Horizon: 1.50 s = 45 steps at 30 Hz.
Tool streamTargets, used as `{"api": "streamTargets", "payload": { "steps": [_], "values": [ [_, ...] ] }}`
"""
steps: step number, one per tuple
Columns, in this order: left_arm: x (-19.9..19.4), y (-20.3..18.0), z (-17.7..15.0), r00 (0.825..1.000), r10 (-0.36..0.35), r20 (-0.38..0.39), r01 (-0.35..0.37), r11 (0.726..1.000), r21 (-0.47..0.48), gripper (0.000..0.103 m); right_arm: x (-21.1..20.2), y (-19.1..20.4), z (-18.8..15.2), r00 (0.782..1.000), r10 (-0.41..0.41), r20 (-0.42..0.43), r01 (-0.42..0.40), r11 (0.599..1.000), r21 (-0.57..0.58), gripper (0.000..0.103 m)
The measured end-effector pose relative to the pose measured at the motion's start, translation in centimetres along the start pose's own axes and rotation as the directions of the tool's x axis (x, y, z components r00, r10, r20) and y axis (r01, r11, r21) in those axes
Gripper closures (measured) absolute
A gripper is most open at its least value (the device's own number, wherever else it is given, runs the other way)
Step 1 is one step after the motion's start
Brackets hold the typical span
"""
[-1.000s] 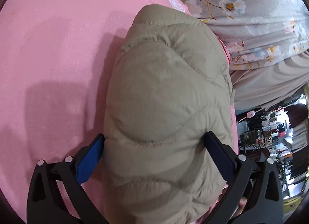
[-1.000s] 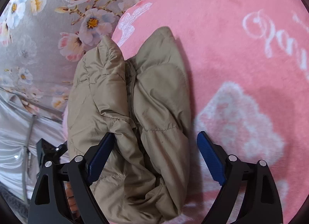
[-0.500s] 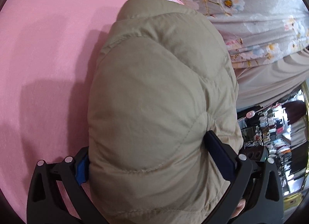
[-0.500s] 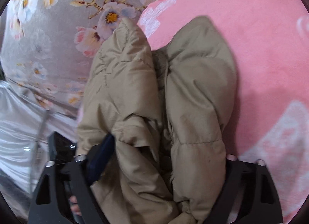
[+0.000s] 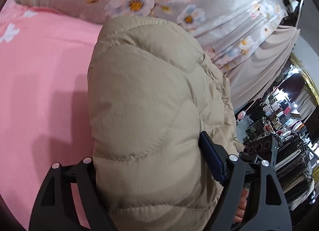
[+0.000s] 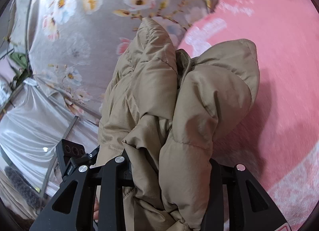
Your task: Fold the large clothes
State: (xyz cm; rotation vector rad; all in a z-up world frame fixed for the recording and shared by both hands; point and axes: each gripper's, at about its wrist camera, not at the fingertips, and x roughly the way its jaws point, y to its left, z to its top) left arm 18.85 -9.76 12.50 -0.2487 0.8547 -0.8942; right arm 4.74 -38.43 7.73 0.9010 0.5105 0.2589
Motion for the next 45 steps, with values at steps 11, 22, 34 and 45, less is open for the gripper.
{"api": "streamTargets", "payload": {
  "steps": [11,22,34,45],
  "values": [
    [-9.2,0.3,6.1,0.976,-0.010,0.215,-0.020,0.990,0.137,0.026,3.0,10.8,2.7,0.995,0.087,0.051,-0.073,0.971,-0.228,0.068],
    [-16.8,5.3,9.9,0.930,0.017,0.366,-0.093,0.977,0.193,0.026,10.1,17.2,3.1,0.985,0.172,0.018,-0.155,0.924,-0.350,0.068],
    [-14.6,16.0,11.9,0.941,0.094,0.326,-0.140,0.983,0.121,0.026,21.4,15.9,1.1,0.995,0.071,-0.066,-0.089,0.938,-0.336,0.068],
    [-9.6,25.0,10.4,0.957,0.181,0.228,-0.193,0.981,0.032,0.026,29.6,11.2,-1.8,0.985,-0.058,-0.162,0.006,0.953,-0.303,0.068]
  ]
}}
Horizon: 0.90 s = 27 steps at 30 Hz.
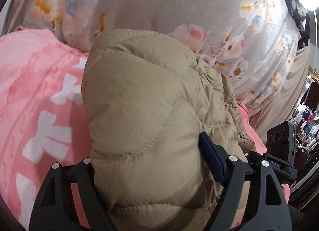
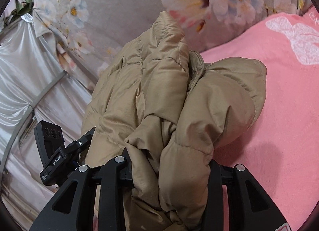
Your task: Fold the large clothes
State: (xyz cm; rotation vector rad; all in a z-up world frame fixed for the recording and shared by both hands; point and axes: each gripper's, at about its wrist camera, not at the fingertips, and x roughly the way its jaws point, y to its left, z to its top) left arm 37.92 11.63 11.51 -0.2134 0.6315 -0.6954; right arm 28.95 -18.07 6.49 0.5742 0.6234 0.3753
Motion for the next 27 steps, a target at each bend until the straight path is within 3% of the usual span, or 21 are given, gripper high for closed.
{"api": "streamTargets", "payload": {
  "steps": [9,12,13,17,21,22,24,25,26,27],
  "values": [
    [2.2,4.7,-2.3,0.999,0.025,-0.045,-0.030,0.995,-0.096,0.017,3.9,-1.7,-1.9,0.997,-0.044,-0.058,0.044,0.999,0.007,0.058],
    [2.3,5.3,-2.6,0.997,0.062,-0.051,-0.067,0.991,-0.118,0.009,4.3,-2.2,-2.2,0.995,-0.080,-0.061,0.081,0.996,0.024,0.042],
    [2.0,5.2,-2.6,0.994,0.089,-0.057,-0.096,0.988,-0.121,0.009,4.0,-2.2,-2.3,0.993,-0.102,-0.064,0.104,0.994,0.027,0.038],
    [-0.6,4.2,-2.7,0.977,0.192,-0.092,-0.204,0.968,-0.146,0.008,1.3,-0.7,-2.6,0.976,-0.198,-0.089,0.191,0.979,-0.077,0.036],
    [-5.8,2.1,-4.6,0.953,0.270,-0.137,-0.281,0.958,-0.063,0.007,-4.6,1.0,-4.1,0.941,-0.337,-0.039,0.320,0.918,-0.233,0.035],
    [-6.6,1.6,-5.2,0.946,0.286,-0.154,-0.295,0.955,-0.035,0.007,-6.1,1.5,-4.6,0.929,-0.368,-0.020,0.350,0.897,-0.272,0.036],
    [-8.3,-0.2,-7.1,0.923,0.330,-0.198,-0.326,0.944,0.057,0.007,-8.1,2.7,-5.3,0.907,-0.421,0.013,0.403,0.857,-0.322,0.053],
    [-8.9,-0.9,-7.9,0.912,0.358,-0.200,-0.345,0.934,0.096,0.007,-8.5,3.2,-5.4,0.897,-0.441,0.022,0.421,0.840,-0.342,0.074],
    [-9.2,-1.7,-8.9,0.889,0.413,-0.198,-0.392,0.910,0.139,0.007,-8.8,3.9,-5.6,0.881,-0.471,0.032,0.450,0.818,-0.358,0.085],
    [-9.1,-2.0,-9.5,0.864,0.462,-0.199,-0.437,0.886,0.158,0.008,-8.6,4.6,-5.6,0.875,-0.482,0.032,0.459,0.809,-0.366,0.087]
  ]
}}
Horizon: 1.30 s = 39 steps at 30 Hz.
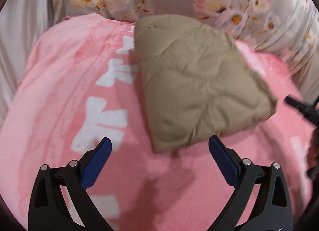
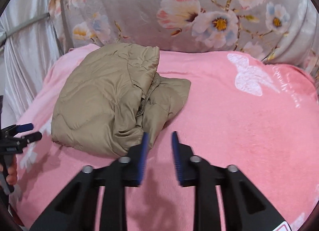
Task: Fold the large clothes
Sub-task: 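Lower the folded jacket onto the blanket and open the right gripper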
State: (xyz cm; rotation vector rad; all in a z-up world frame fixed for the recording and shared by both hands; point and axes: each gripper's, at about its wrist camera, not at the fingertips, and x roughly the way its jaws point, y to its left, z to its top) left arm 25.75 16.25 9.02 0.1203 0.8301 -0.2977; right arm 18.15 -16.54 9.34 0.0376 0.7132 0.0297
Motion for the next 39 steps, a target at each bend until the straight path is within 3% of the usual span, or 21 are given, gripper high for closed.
{"api": "streamTargets", "payload": {
  "steps": [2,7,11,15,20,26,39],
  "values": [
    [0.7,-0.7,-0.5,0.995,0.095,-0.020,-0.095,0.995,-0.006,0.008,0.5,1.1,0.5,1.000,0.027,-0.011,-0.027,1.000,-0.004,0.094],
    [4.0,-2.3,-0.3,0.987,0.149,-0.055,-0.150,0.989,-0.002,0.008,3.7,3.3,0.6,0.998,0.001,-0.063,-0.002,1.000,-0.030,0.100],
    [6.2,-2.1,-0.1,0.972,0.223,-0.069,-0.222,0.975,0.014,0.007,6.9,3.1,-0.2,0.989,0.011,-0.149,-0.008,1.000,0.018,0.101],
    [8.2,-1.1,0.9,0.978,0.189,-0.090,-0.193,0.981,-0.030,0.007,8.9,2.4,-1.3,0.985,0.028,-0.171,-0.018,0.998,0.059,0.102],
    [10.1,-1.0,2.3,0.970,0.233,-0.072,-0.235,0.972,-0.012,0.005,10.4,2.8,-1.6,0.987,0.018,-0.160,-0.011,0.999,0.045,0.103],
    [12.1,0.8,3.8,0.974,0.214,-0.080,-0.221,0.971,-0.087,0.005,11.6,3.6,-1.4,0.990,-0.002,-0.140,0.005,1.000,0.022,0.103],
    [11.4,-0.2,3.4,0.959,0.279,-0.049,-0.282,0.956,-0.078,0.005,12.3,2.5,-0.1,0.990,0.014,-0.139,-0.008,0.999,0.049,0.103]
  ]
}}
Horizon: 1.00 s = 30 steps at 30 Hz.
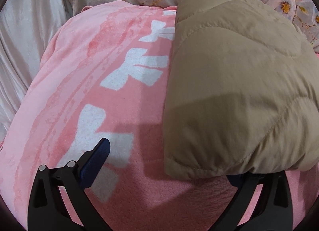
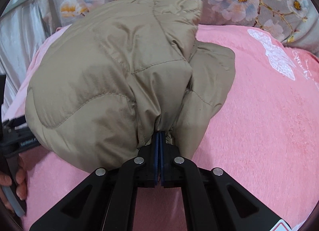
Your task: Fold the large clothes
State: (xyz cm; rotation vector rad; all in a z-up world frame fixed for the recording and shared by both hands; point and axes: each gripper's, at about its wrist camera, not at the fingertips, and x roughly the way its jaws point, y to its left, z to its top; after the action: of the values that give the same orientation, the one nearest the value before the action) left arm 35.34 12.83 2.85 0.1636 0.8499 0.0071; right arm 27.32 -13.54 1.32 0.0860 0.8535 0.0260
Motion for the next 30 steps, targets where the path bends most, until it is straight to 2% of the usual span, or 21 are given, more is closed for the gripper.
{"api": "streamTargets", "payload": {
  "steps": [3,4,6,7,8,11,14,16,19,22,24,27,30],
  "values": [
    [-1.9,0.3,-1.1,1.000,-0.019,-0.006,0.018,0.998,-0.057,0.005,-2.0,-1.9,0.6,0.998,0.055,0.007,-0.055,0.992,0.114,0.102],
    [-3.1,0.3,-1.8,0.999,-0.043,0.012,0.044,0.996,-0.075,0.005,-3.3,-2.2,0.4,0.998,0.056,0.038,-0.061,0.988,0.141,0.096],
    [-5.2,-0.1,-3.0,0.996,-0.067,0.060,0.073,0.993,-0.090,0.005,-5.9,-1.9,-0.4,0.995,0.009,0.096,-0.024,0.988,0.155,0.075],
    [-6.3,-0.6,-3.7,0.994,-0.064,0.089,0.072,0.993,-0.088,0.005,-7.0,-1.5,-1.0,0.992,-0.008,0.124,-0.011,0.988,0.153,0.057],
    [-7.6,-1.5,-4.5,0.992,-0.045,0.120,0.056,0.995,-0.085,0.005,-8.1,-1.0,-2.0,0.987,-0.017,0.158,-0.007,0.989,0.148,0.045],
    [-10.0,-3.8,-6.6,0.982,-0.018,0.190,0.032,0.997,-0.066,0.005,-10.4,0.9,-5.4,0.972,-0.055,0.229,0.036,0.995,0.088,0.034],
    [-10.9,-5.5,-8.5,0.979,-0.015,0.202,0.025,0.999,-0.043,0.005,-11.7,2.1,-8.6,0.953,-0.137,0.270,0.134,0.991,0.029,0.028],
    [-11.5,-6.4,-9.2,0.979,-0.019,0.203,0.023,1.000,-0.018,0.005,-12.2,2.3,-9.7,0.951,-0.161,0.265,0.163,0.987,0.016,0.027],
    [-13.1,-6.9,-10.4,0.971,0.000,0.240,0.010,0.999,-0.039,0.005,-12.9,2.0,-10.5,0.950,-0.162,0.266,0.161,0.987,0.025,0.026],
    [-13.1,-7.3,-11.2,0.976,-0.008,0.218,0.018,0.999,-0.044,0.005,-12.5,2.1,-11.0,0.956,-0.173,0.235,0.171,0.985,0.031,0.025],
    [-13.1,-7.8,-11.5,0.980,0.010,0.200,-0.002,0.999,-0.044,0.005,-12.4,2.0,-11.1,0.958,-0.168,0.232,0.166,0.986,0.029,0.025],
    [-13.4,-8.0,-11.8,0.976,0.038,0.214,-0.029,0.999,-0.044,0.005,-11.9,1.6,-11.1,0.965,-0.164,0.205,0.160,0.986,0.037,0.025],
    [-13.1,-7.8,-11.8,0.979,0.028,0.203,-0.016,0.998,-0.057,0.005,-11.4,1.5,-11.2,0.970,-0.164,0.178,0.160,0.986,0.038,0.025]
  ]
}}
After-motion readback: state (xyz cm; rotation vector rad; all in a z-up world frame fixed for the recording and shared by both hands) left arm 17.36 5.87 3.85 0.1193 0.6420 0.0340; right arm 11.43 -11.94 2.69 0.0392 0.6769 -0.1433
